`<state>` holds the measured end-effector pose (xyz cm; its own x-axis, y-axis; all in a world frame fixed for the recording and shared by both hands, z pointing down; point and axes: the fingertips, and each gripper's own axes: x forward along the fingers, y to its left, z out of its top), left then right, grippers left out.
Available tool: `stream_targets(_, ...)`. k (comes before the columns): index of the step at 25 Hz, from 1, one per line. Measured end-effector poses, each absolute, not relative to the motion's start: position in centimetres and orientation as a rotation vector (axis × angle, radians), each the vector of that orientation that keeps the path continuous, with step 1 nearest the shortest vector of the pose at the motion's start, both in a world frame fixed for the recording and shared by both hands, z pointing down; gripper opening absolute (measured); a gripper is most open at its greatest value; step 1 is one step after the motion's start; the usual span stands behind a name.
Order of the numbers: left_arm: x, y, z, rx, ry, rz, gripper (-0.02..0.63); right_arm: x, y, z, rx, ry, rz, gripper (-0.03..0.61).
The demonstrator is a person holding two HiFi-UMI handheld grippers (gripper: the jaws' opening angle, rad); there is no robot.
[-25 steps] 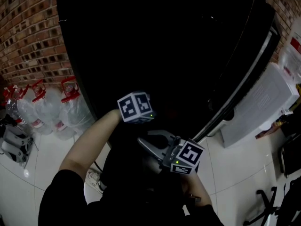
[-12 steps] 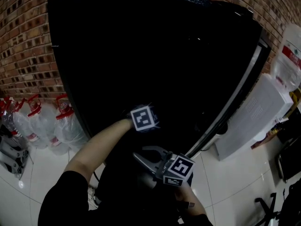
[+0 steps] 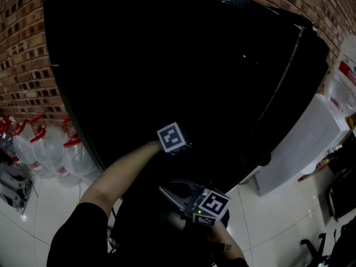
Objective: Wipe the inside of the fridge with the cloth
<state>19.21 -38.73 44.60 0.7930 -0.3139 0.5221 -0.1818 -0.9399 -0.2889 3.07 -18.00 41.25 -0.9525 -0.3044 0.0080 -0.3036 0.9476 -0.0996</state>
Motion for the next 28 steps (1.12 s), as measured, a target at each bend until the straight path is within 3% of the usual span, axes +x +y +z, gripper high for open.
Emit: stream_targets(28, 16.9, -49.7, 44.8, -2.773, 0.892, -0.774, 0.058, 4.2, -20.8, 43.7, -0.534, 3.073, -0.235, 0.003)
